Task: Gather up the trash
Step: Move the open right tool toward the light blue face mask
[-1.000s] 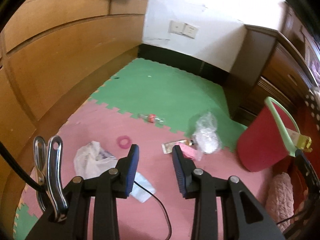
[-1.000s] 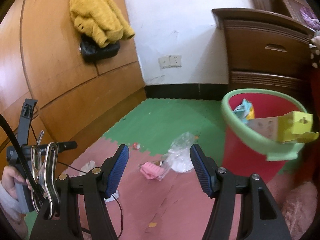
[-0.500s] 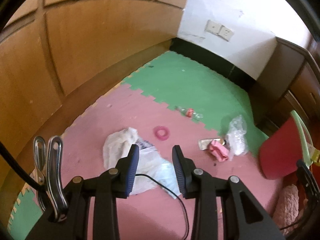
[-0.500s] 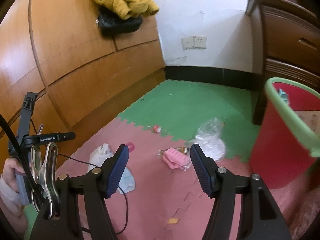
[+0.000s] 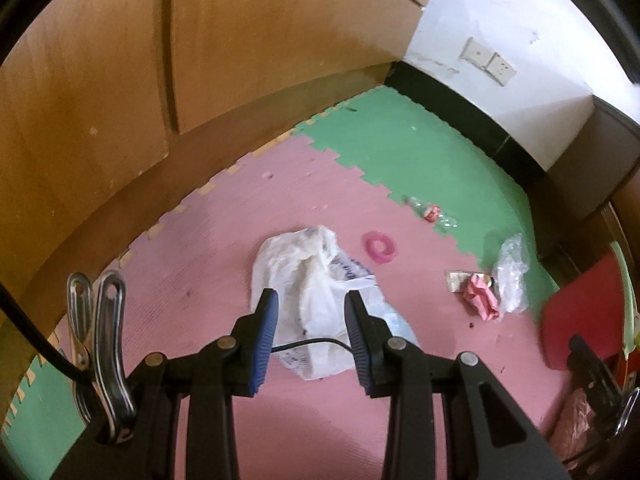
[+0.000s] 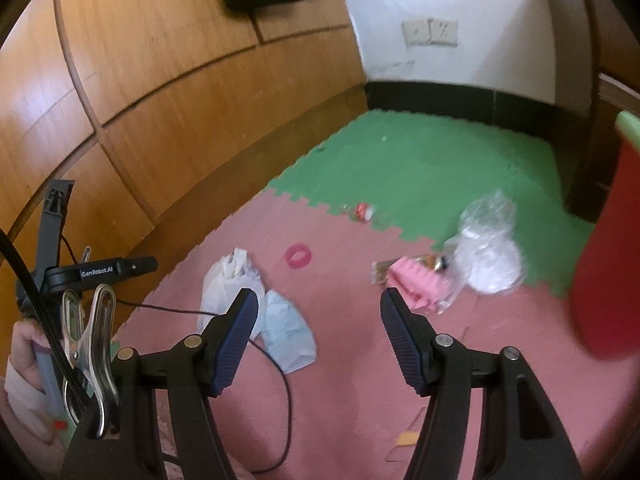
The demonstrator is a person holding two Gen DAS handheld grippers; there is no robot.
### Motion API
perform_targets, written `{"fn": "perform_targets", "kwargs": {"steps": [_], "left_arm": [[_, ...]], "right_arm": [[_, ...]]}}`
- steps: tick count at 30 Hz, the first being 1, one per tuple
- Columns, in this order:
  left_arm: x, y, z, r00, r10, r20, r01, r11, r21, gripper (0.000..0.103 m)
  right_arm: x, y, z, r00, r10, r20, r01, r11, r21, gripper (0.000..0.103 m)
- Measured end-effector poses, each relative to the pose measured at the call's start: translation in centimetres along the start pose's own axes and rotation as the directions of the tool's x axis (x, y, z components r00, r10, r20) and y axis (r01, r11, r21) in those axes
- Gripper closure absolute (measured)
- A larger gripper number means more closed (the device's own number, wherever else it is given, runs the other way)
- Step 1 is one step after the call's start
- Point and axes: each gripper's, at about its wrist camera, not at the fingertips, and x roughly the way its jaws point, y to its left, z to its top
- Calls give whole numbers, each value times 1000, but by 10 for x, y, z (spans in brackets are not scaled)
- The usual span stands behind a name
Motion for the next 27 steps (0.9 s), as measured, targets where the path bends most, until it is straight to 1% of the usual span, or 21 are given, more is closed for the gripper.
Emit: {"fn": "perform_targets", "kwargs": {"steps": [7,12,16,21,25,27], "left_arm": [[25,21,-1,999,10,-47,-12,999,-29,68],[45,24,-6,995,-4,-97,-1,999,-54,68],[54,15,-10,993,-25,-118,21,999,-39,68],[62,-5,-9,991,-46,-126,47,999,2,66],[65,-18,-8,990,-54,-132,59,998,37,66],[65,-23,-8,991,-49,-128,56,997,55,66]], "right_arm": [[43,10,-7,995,47,-83,-45,999,21,38],[78,15,-17,985,71,-158,-65,997,45,38],[101,15,-27,974,79,-210,-68,996,59,38],[128,8,-40,959,71,-275,-49,995,85,38],[147,4,-49,944,68,-322,-37,994,101,38],[156,4,-52,936,65,-346,-33,995,96,41]]}}
